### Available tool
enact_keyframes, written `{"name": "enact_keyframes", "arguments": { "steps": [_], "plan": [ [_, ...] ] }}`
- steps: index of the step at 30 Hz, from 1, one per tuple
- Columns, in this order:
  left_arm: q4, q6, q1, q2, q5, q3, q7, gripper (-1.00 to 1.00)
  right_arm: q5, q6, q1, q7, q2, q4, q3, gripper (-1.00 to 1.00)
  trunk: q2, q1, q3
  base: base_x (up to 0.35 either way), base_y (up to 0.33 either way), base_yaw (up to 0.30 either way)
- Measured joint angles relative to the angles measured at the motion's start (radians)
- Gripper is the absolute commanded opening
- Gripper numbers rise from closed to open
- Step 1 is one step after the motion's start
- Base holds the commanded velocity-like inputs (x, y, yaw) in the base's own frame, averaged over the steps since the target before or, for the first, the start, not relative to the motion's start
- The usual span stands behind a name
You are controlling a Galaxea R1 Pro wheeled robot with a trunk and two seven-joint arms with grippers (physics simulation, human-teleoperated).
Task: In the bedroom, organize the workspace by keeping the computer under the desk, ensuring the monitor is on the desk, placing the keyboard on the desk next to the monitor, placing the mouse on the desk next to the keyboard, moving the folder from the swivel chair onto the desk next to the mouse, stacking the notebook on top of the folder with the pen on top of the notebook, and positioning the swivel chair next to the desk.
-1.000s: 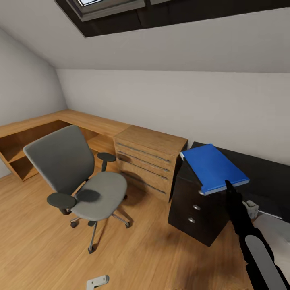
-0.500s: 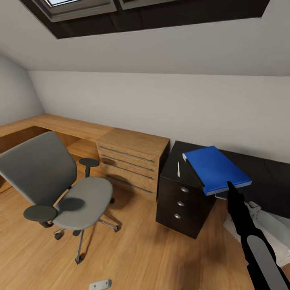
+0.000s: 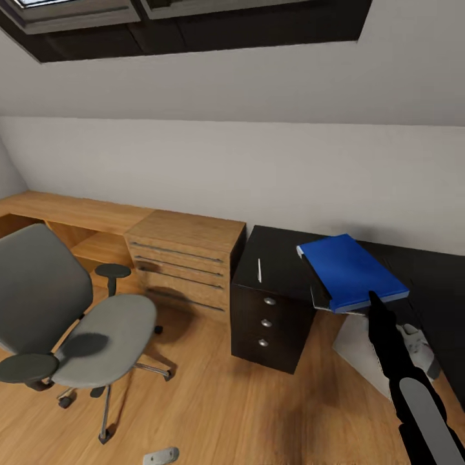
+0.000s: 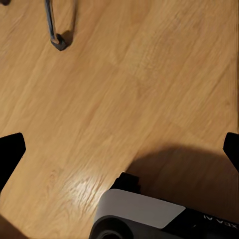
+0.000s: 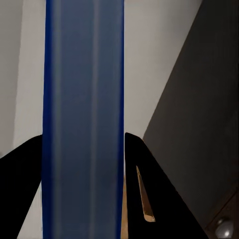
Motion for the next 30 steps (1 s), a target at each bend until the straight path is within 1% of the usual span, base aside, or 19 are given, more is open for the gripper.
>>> {"name": "enact_keyframes", "arguments": {
  "steps": [10, 18, 24, 30],
  "plan": [
    [0.0, 0.0, 0.0, 0.0, 0.0, -0.001, 0.0, 1.0, 0.0, 0.0, 0.0, 0.0, 0.0, 0.001, -0.001, -1.0, 0.0, 0.0, -0.003, 0.0, 0.0, -0.272],
    [0.0, -0.001, 0.0, 0.0, 0.0, 0.0, 0.0, 1.0, -0.001, 0.0, 0.0, 0.0, 0.0, 0.022, 0.0, -1.0, 0.0, 0.0, -0.007, 0.0, 0.0, -0.27],
    [0.0, -0.023, 0.0, 0.0, 0.0, -0.001, 0.0, 1.0, -0.002, 0.0, 0.0, 0.0, 0.0, 0.023, -0.004, -1.0, 0.0, 0.0, -0.01, 0.0, 0.0, -0.265],
    [0.0, -0.028, 0.0, 0.0, 0.0, -0.001, 0.0, 1.0, -0.003, 0.001, 0.0, 0.0, 0.0, 0.022, -0.006, -1.0, 0.0, 0.0, -0.014, 0.0, 0.0, -0.257]
  ]
}}
